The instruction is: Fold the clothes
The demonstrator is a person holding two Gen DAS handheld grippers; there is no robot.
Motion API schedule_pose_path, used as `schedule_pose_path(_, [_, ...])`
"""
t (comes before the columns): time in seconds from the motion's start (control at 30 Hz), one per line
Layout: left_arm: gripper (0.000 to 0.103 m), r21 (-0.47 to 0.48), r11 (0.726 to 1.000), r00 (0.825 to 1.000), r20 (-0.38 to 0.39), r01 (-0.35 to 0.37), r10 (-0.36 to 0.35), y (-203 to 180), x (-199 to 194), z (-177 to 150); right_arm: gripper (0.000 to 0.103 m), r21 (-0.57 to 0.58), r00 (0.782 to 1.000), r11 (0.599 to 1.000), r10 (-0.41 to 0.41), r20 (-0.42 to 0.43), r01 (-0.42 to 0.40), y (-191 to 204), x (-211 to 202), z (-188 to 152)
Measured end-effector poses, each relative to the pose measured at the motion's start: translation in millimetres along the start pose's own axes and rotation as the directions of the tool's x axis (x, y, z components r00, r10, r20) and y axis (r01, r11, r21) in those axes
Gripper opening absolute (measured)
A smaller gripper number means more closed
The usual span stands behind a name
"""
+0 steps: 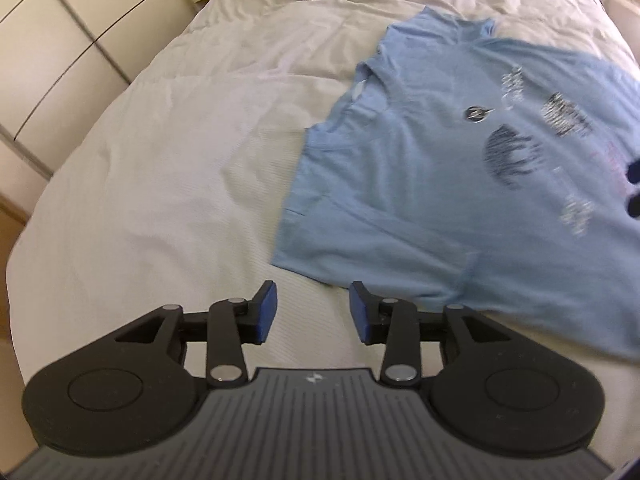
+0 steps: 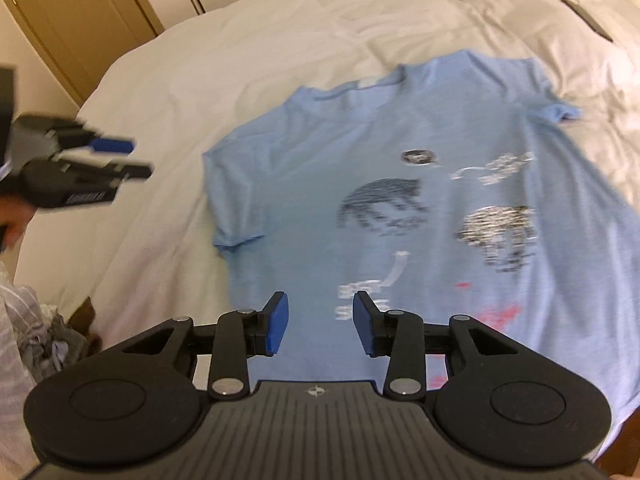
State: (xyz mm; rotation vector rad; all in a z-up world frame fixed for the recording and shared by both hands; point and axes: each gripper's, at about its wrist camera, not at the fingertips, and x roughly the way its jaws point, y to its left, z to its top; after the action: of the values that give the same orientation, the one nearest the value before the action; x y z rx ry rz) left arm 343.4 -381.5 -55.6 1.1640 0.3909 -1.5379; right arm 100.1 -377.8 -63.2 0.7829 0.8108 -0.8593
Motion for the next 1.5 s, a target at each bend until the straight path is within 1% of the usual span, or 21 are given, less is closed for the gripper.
schedule_pose_path(0.1, [0.038,-0.062,0.998,0.999,-0.04,-0.025,0.022,-35.9,-17.8,3.4,0.04,-0.021,1.0,1.0,0.016,0.015,-0.016,-36.4,-18.5,2.1])
schedule_pose_path(0.2, [0.04,-0.12,0.99,0.994,-0.094,-0.073,0.062,-81.2,-33.8,8.8,0.041,-0.057,0.999,0.997,0.048,0.019,-0.047,-81.6,-35.1,6.1])
schedule_pose_path(0.27, [0.04,-0.162,0.984,0.991,-0.123,-0.072,0.052,-111.4,-38.4,18.7,0.041,-0.103,0.998,0.993,0.063,0.012,-0.062,-111.4,-45.2,10.5])
schedule_pose_path(0.33, [0.04,-0.2,0.978,0.989,-0.144,-0.062,0.033,-141.2,-41.3,31.9,0.041,-0.159,0.999,0.986,0.054,0.011,-0.051,-142.4,-58.4,13.6])
schedule_pose_path(0.37, [0.04,-0.208,0.977,0.99,-0.142,-0.055,0.025,-154.6,-42.3,41.0,0.041,-0.175,0.999,0.984,0.045,0.01,-0.042,-157.4,-62.9,17.6])
schedule_pose_path(0.5, [0.044,-0.234,0.972,0.995,-0.098,-0.03,0.007,-191.5,-46.2,80.6,0.041,-0.227,1.0,0.974,-0.007,0.023,0.012,-207.0,-76.1,41.8])
schedule_pose_path(0.6, [0.046,-0.253,0.967,0.999,-0.051,-0.003,-0.01,-207.8,-44.4,108.9,0.041,-0.24,0.998,0.97,-0.036,0.057,0.048,-228.8,-88.9,65.0])
schedule_pose_path(0.73, [0.047,-0.211,0.977,0.999,0.027,0.027,-0.022,-230.9,-34.1,145.3,0.041,-0.239,0.994,0.967,-0.067,0.087,0.087,-247.6,-97.2,95.4])
schedule_pose_path(0.8, [0.047,-0.189,0.98,0.996,0.074,0.061,-0.048,-242.7,-23.2,166.8,0.041,-0.223,0.992,0.97,-0.073,0.104,0.094,-256.2,-100.1,111.4])
schedule_pose_path(0.83, [0.047,-0.175,0.982,0.994,0.092,0.077,-0.061,-248.7,-16.8,178.2,0.043,-0.217,0.991,0.971,-0.074,0.113,0.097,-260.5,-101.0,119.6])
schedule_pose_path(0.9, [0.047,-0.128,0.987,0.991,0.104,0.095,-0.081,-261.9,-4.4,201.7,0.044,-0.232,0.989,0.966,-0.084,0.123,0.111,-270.2,-99.4,134.9])
schedule_pose_path(0.97, [0.047,-0.096,0.99,0.989,0.121,0.101,-0.089,-273.1,4.7,224.1,0.044,-0.248,0.99,0.962,-0.088,0.114,0.115,-282.0,-94.8,151.5])
schedule_pose_path(1.07, [0.048,-0.073,0.993,0.986,0.145,0.09,-0.078,-289.3,22.7,264.0,0.044,-0.306,0.992,0.946,-0.078,0.103,0.106,-304.1,-81.7,181.4])
schedule_pose_path(1.17, [0.048,-0.088,0.994,0.989,0.138,0.07,-0.057,-303.6,49.2,302.2,0.045,-0.36,0.996,0.93,-0.047,0.078,0.072,-331.5,-58.5,216.1])
schedule_pose_path(1.23, [0.047,-0.098,0.994,0.994,0.106,0.04,-0.029,-313.0,71.8,320.1,0.046,-0.39,0.999,0.92,-0.012,0.051,0.031,-350.6,-36.7,240.0])
schedule_pose_path(1.3, [0.047,-0.097,0.995,0.998,0.063,0.002,0.004,-323.1,96.8,335.2,0.046,-0.425,0.999,0.905,0.042,0.005,-0.036,-370.3,-7.6,264.7])
schedule_pose_path(1.4, [0.045,-0.093,0.994,0.998,-0.002,-0.055,0.055,-338.1,134.3,357.7,0.046,-0.5,0.992,0.857,0.093,-0.086,-0.124,-390.8,35.4,294.6])
schedule_pose_path(1.5, [0.044,-0.085,0.99,0.992,-0.066,-0.111,0.105,-353.2,171.8,380.3,0.046,-0.572,0.98,0.798,0.123,-0.157,-0.192,-401.9,72.3,321.1])
